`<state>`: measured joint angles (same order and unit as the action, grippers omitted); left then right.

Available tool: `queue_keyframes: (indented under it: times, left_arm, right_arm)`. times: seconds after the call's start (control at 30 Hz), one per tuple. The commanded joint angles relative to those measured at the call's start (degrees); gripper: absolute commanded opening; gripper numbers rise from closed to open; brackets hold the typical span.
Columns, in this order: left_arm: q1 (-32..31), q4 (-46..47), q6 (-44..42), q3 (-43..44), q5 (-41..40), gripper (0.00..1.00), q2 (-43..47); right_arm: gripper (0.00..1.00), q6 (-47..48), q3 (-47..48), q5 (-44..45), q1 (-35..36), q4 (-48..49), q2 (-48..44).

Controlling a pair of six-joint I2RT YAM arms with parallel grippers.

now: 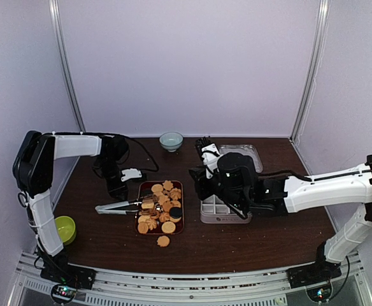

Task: Pack the cookies
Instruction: Pick up the clamp from the plate.

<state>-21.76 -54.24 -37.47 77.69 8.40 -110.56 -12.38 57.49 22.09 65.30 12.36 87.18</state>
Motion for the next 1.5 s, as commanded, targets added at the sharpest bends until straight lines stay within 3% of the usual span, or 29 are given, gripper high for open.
queue_keyframes:
  times: [0.0,0.27,0.53,0.87,1.17,1.47]
  left_arm:
    - [0.73,-3.25,-3.64,1.72,-3.08,0.44,3.53]
    - [-0.3,-8.73,-4.6,4.65,4.59,0.56,6.02]
    - [-2.23,-6.98,-4.96,3.27,5.17,0.55,2.37]
    - [-4.7,-6.16,-5.35,3.78,4.46,0.35,-1.63]
    - [-5.05,-5.32,-4.26,5.25,4.45,0.0,-2.14]
    - [-5.11,-7.98,-3.49,6.58,7.54,0.0,1.33]
  right_arm:
    - [0.22,0.25,0.11,1.74,0.27,-1.63,-1.72]
    - [0.22,0.4,1.22,1.41,0.28,-2.0,-0.64]
    - [0.21,0.69,1.67,1.39,0.32,-2.78,-0.86]
    - [0.19,-0.02,0.44,1.47,0.29,-2.34,-1.41]
    - [0.17,-0.23,-0.11,1.67,0.31,-1.78,-2.26]
    - [0.17,-0.73,-0.96,1.74,0.27,0.27,-3.46]
